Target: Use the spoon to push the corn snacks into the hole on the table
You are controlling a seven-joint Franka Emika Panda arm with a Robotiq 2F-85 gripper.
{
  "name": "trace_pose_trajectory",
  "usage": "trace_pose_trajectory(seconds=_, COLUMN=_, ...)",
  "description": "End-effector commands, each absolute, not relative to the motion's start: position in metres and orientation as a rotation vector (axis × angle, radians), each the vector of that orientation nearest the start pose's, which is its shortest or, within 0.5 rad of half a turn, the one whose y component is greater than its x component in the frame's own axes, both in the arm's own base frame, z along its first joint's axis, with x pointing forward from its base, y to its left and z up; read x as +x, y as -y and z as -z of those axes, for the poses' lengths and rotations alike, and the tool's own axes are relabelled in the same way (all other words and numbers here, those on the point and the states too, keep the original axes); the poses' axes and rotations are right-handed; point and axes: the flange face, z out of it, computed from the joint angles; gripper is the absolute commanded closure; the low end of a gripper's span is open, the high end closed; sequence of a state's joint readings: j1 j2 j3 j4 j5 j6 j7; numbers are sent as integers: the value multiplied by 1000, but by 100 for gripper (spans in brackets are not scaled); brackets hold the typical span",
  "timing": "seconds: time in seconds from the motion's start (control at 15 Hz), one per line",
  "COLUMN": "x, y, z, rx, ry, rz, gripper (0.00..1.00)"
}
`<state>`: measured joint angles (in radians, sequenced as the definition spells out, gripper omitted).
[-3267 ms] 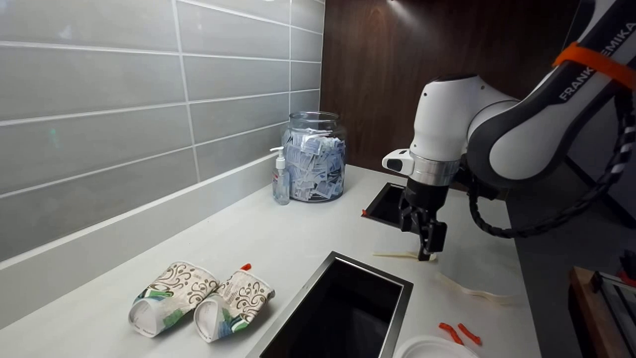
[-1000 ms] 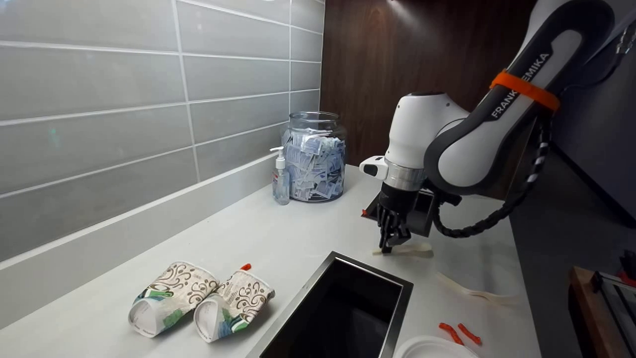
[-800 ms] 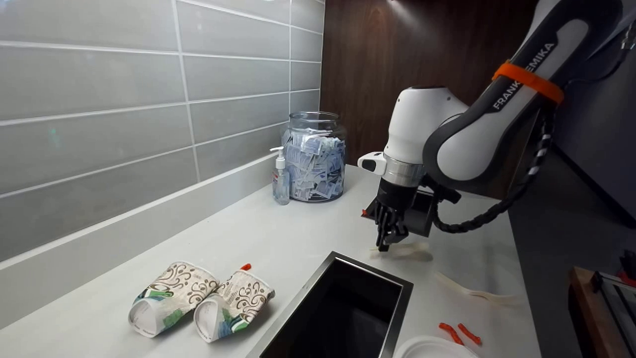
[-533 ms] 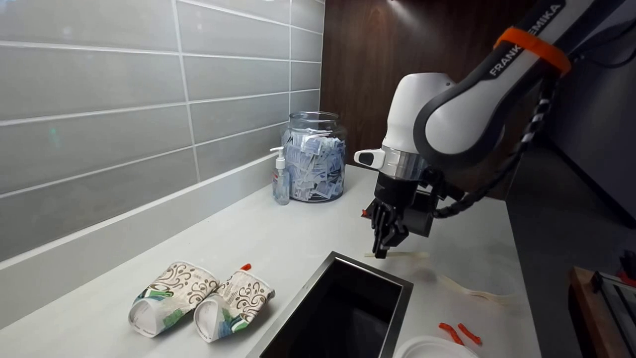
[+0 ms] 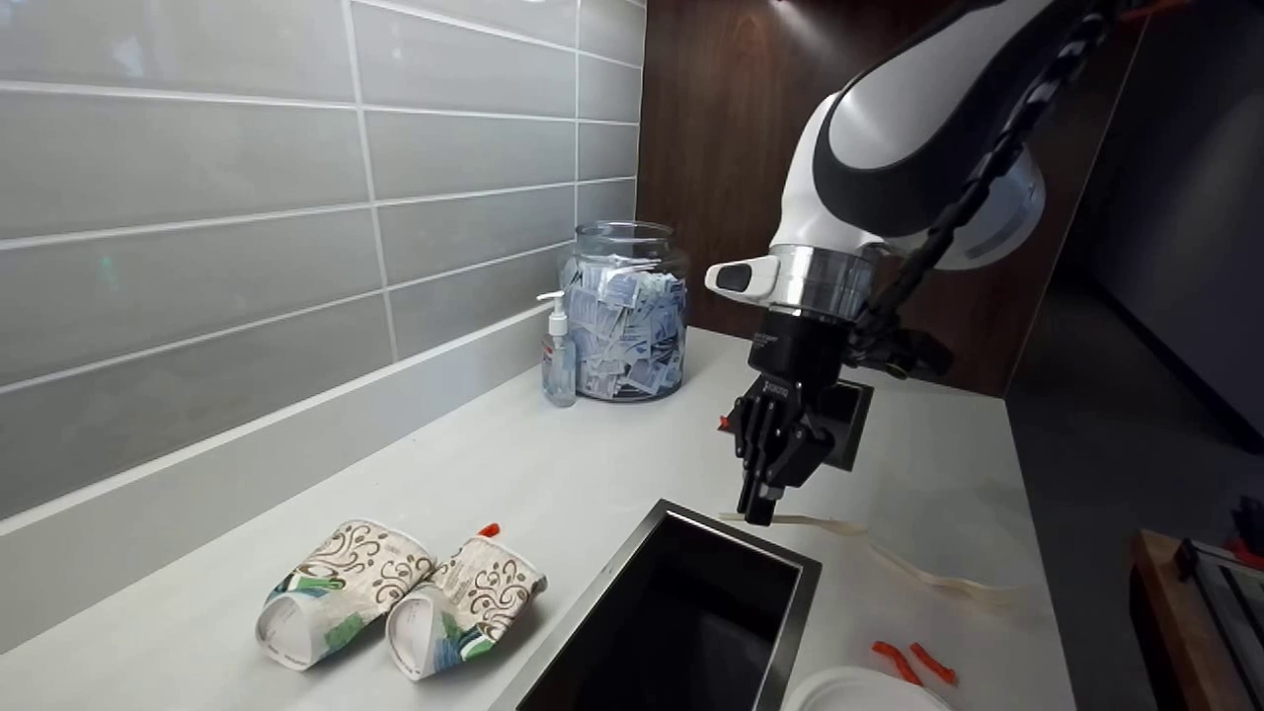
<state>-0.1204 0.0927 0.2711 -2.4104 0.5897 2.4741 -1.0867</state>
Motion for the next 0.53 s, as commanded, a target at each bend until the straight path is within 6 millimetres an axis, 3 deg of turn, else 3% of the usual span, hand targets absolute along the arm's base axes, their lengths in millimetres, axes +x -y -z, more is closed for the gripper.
trace_pose_trajectory(seconds=0.0, x=486, y=-72, z=-272, rx=-2583, ry=1031, rz=199, gripper=87)
trace_pose_trajectory(seconds=0.13, x=486, y=-71, z=-270, rx=-2584, ry=1027, rz=196, gripper=87)
trace_pose_trajectory(seconds=0.2, x=485, y=-71, z=-265, rx=-2575, ry=1023, rz=174, gripper=97)
trace_pose_trajectory(seconds=0.47, x=476, y=-88, z=-261, rx=-2402, ry=1089, rz=174, gripper=97)
